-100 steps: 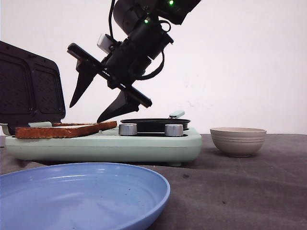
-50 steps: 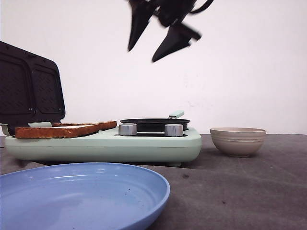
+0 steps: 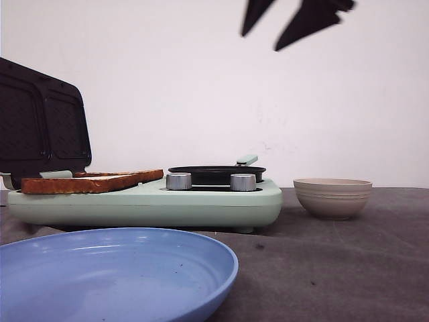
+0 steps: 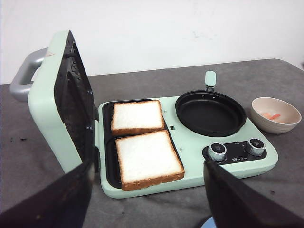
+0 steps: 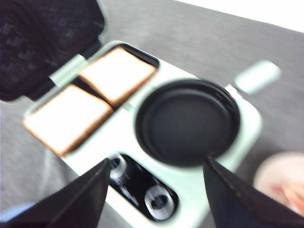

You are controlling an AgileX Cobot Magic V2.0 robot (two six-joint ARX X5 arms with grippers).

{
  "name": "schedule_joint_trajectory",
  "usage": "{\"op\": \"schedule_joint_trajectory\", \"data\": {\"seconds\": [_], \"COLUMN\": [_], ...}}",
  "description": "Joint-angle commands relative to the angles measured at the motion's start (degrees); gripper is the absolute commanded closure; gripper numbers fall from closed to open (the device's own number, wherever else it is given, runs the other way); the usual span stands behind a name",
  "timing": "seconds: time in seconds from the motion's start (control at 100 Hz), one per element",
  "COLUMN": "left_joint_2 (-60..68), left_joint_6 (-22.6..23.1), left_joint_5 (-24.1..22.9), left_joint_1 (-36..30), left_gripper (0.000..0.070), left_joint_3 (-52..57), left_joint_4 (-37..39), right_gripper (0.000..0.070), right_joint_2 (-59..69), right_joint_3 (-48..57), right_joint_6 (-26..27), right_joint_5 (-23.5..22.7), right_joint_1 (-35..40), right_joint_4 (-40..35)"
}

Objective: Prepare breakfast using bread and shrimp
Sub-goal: 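Open the right gripper and raise it away from the press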

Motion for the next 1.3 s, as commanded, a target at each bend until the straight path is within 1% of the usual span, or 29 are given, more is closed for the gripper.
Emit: {"op": "schedule_joint_trajectory", "data": {"seconds": [0.0,0.18,0.3,0.4,0.48,0.54,0.68,0.81,0.95,0.99,1.07,1.14,1.29], "left_joint_2": [0.11,0.11,0.11,0.11,0.11,0.11,0.11,0.11,0.11,0.15,0.61,1.60,4.66], "left_joint_6": [0.13,0.13,-0.11,-0.09,-0.22,-1.20,-2.10,-6.21,-8.15,-8.52,-10.08,-11.93,-16.26], "left_joint_5": [-0.17,-0.17,-0.15,-0.13,-0.11,-0.11,-0.11,-0.11,-0.13,-0.85,-4.37,-6.36,-6.58], "left_joint_1": [-0.15,-0.15,-0.15,-0.15,-0.15,-0.15,-0.15,-0.15,-0.15,-0.15,-0.13,-0.13,-0.02], "left_gripper": [0.0317,0.0316,0.0316,0.0316,0.0317,0.0317,0.0316,0.0316,0.0316,0.0316,0.0305,0.0306,0.0306], "left_joint_3": [0.22,0.22,0.22,0.22,0.22,0.22,0.22,0.22,0.22,0.22,0.22,0.24,0.31], "left_joint_4": [0.46,0.46,0.42,0.42,0.39,0.39,0.20,-1.14,-0.13,0.31,0.46,0.59,4.35], "right_gripper": [0.0314,0.0314,0.0314,0.0314,0.0314,0.0314,0.0314,0.0314,0.0314,0.0314,0.0314,0.0314,0.0314], "right_joint_2": [-3.91,-16.83,-24.15,-28.92,-31.93,-33.62,-35.78,-35.71,-35.69,-35.69,-35.69,-35.69,-35.69], "right_joint_3": [-4.72,-18.45,-26.21,-31.36,-34.73,-36.63,-39.30,-39.58,-39.67,-39.69,-39.69,-39.69,-39.69], "right_joint_6": [-1.01,-0.81,2.03,3.80,4.96,5.84,6.86,7.19,7.72,7.69,7.72,7.74,7.91], "right_joint_5": [0.07,0.11,1.07,3.17,3.67,4.46,4.48,4.39,4.37,4.39,4.37,4.37,4.13], "right_joint_1": [0.09,-0.09,-0.09,-0.09,-0.09,-0.09,-0.07,-0.02,-0.02,-0.02,-0.02,-0.02,-0.02], "right_joint_4": [2.27,6.97,9.99,10.29,10.27,10.10,9.55,8.85,8.74,8.74,8.74,8.76,8.72]}}
